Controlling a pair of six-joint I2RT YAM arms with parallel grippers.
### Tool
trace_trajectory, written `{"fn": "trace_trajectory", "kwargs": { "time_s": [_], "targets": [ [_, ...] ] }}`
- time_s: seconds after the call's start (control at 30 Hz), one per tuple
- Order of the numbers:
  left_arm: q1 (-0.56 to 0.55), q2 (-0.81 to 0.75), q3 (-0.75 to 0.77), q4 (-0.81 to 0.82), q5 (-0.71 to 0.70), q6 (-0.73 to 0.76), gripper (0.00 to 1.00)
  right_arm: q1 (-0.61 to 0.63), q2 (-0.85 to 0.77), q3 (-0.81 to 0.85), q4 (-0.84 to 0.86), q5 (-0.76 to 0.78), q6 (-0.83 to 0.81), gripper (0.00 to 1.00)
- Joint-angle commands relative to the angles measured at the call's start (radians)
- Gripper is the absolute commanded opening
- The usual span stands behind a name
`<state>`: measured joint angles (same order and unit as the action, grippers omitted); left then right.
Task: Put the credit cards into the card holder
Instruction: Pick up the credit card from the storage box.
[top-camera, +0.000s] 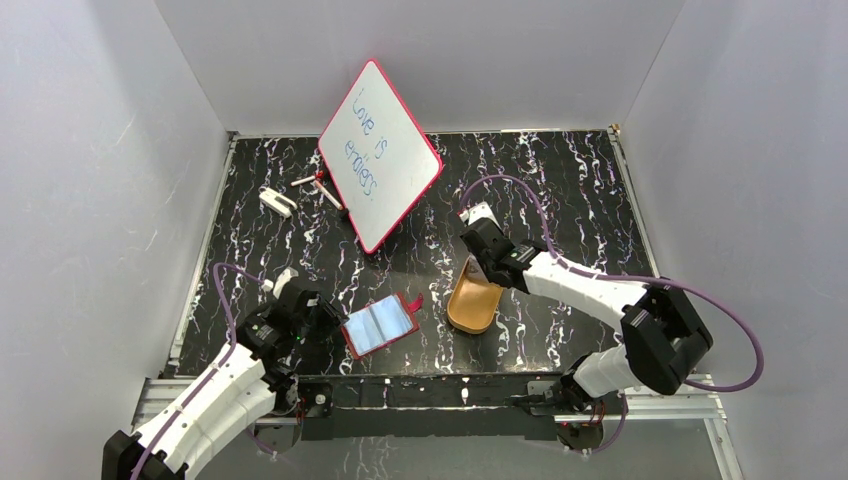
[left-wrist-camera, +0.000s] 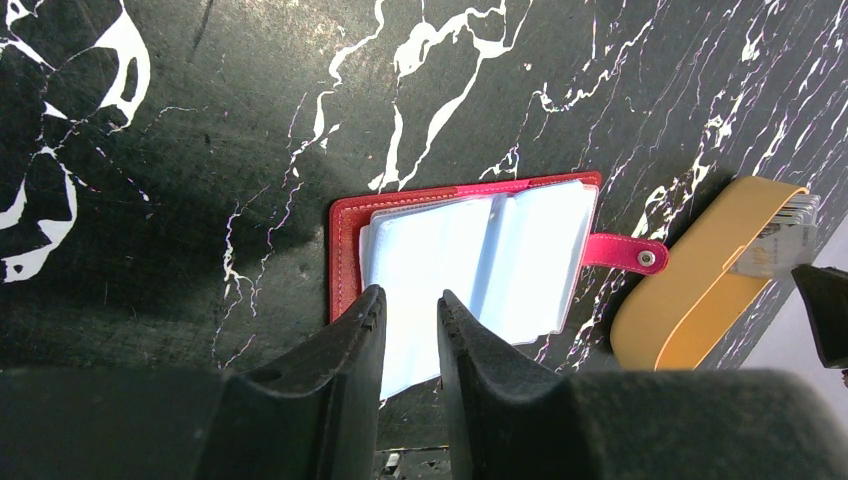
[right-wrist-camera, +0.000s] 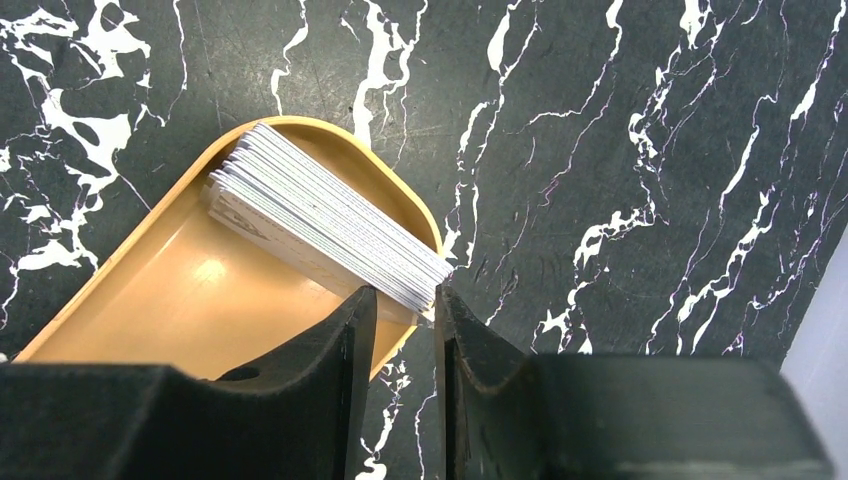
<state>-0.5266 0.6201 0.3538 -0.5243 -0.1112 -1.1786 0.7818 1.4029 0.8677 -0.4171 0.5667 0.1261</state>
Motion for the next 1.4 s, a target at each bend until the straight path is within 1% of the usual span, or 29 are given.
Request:
{"fn": "trace_trajectory", "kwargs": {
  "time_s": [0.0, 0.23, 0.33, 0.43, 0.57, 0.8, 1.13, 1.27, 1.37],
  "targets": [
    [-0.003, -0.005, -0.004, -0.011, 0.007, 0.007, 0.24, -0.001, -0.052, 0.008, 0.023, 0.004, -0.009, 0.38],
    [-0.003, -0.002, -0.004, -0.009, 0.007, 0.008, 0.24, 0.0, -0.066, -0.01, 0.023, -0.046, -0.01, 0.46],
    [-0.003, 0.0, -0.003, -0.008, 0.01, 0.009, 0.24, 0.008, -0.062, -0.013, 0.026, -0.082, -0.016, 0.53],
    [-0.003, -0.004, -0.004, -0.008, 0.01, 0.009, 0.24, 0.026, -0.041, -0.016, 0.022, -0.024, -0.016, 0.62],
    [-0.004, -0.006, -0.004, -0.009, 0.011, 0.008, 0.24, 0.03, 0.008, -0.005, 0.008, 0.042, 0.004, 0.66],
    [-0.002, -0.003, -0.004, -0.007, 0.015, 0.009, 0.24, 0.03, 0.055, 0.001, 0.009, 0.058, 0.006, 0.65],
    [-0.003, 0.007, -0.004, -0.001, 0.013, 0.016, 0.24, 0.03, 0.025, -0.004, 0.021, 0.063, -0.009, 0.51],
    [-0.003, 0.011, -0.003, -0.001, 0.013, 0.019, 0.24, 0.03, 0.02, -0.003, 0.021, 0.07, -0.009, 0.48],
    [-0.003, 0.01, -0.004, -0.001, 0.013, 0.018, 0.24, 0.03, 0.015, -0.003, 0.021, 0.066, -0.012, 0.47]
  ]
}}
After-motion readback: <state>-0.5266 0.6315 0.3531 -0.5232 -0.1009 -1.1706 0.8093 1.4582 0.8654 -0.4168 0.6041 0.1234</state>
